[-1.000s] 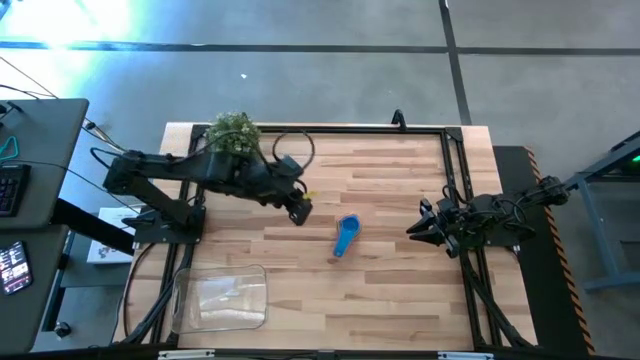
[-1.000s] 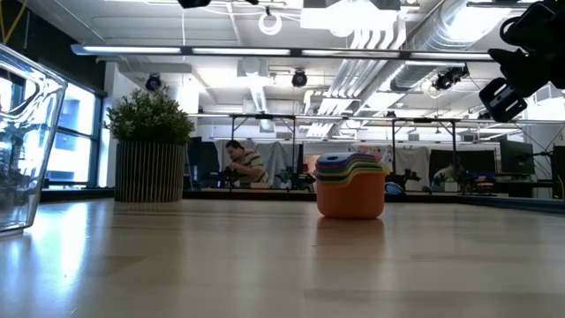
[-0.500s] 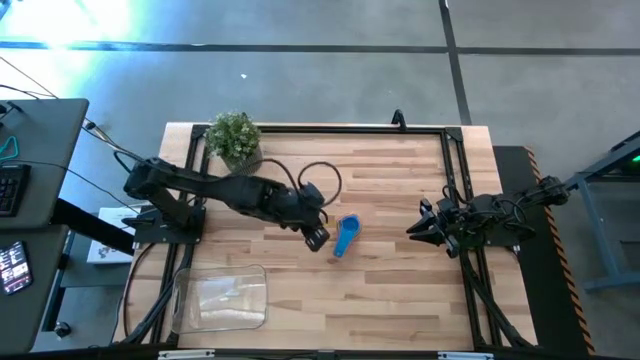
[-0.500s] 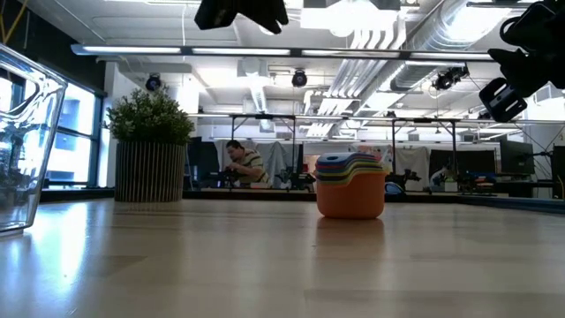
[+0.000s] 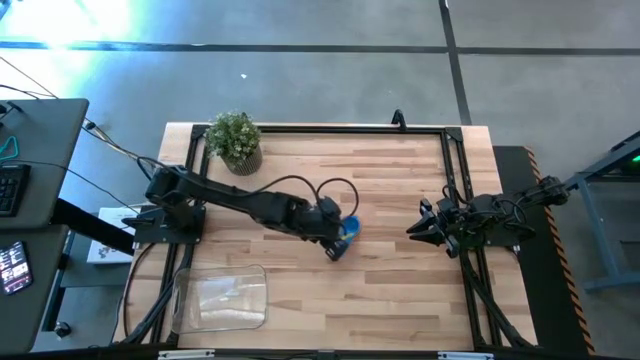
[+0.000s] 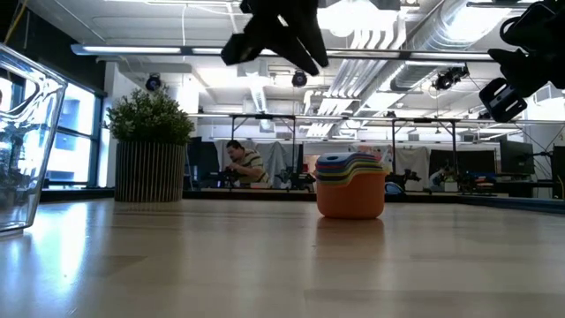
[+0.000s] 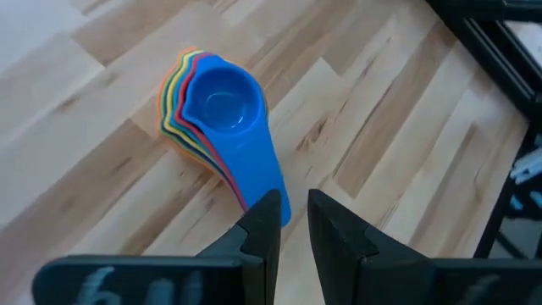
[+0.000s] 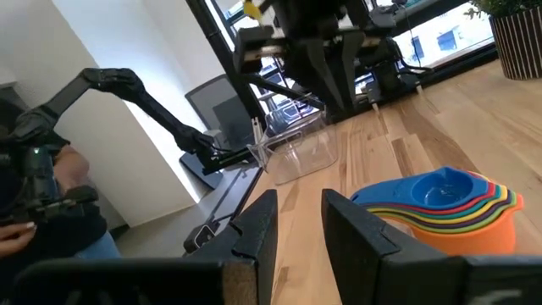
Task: Nest measuring cups in basket
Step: Put the nested measuring cups into the transparent bin
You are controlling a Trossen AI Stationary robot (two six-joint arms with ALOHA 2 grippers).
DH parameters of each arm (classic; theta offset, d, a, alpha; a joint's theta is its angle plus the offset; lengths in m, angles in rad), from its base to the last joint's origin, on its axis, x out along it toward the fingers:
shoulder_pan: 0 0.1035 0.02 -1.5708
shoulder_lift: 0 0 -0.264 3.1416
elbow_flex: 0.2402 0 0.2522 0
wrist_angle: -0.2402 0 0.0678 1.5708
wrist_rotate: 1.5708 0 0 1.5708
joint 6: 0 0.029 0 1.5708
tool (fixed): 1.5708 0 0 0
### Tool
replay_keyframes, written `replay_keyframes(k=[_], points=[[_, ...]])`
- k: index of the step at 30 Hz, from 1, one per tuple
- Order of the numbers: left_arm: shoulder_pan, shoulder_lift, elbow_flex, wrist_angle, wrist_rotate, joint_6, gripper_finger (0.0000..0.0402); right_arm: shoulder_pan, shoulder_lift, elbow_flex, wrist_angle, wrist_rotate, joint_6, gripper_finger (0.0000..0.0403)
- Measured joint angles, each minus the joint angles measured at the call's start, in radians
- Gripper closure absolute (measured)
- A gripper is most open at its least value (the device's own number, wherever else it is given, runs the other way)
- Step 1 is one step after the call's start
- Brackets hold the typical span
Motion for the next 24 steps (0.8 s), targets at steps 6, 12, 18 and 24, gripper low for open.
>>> replay_keyframes(k=[6, 12, 18, 24], points=[[0.012, 0.042, 0.000, 0.044, 0.003, -0.024, 0.0348, 0.000, 0.000, 0.000, 0.000, 0.000, 0.000, 0.0316], [0.020, 0.046, 0.000, 0.109, 0.031, -0.012, 0.0348, 0.000, 0.000, 0.000, 0.000, 0.000, 0.000, 0.0316], [0.029, 0.048, 0.000, 0.294, 0.020, 0.193, 0.0348, 0.000, 0.000, 0.000, 0.000, 0.000, 0.000, 0.0316], [0.067, 0.092, 0.000, 0.469, 0.020, 0.382, 0.0348, 0.000, 0.000, 0.000, 0.000, 0.000, 0.000, 0.0316]])
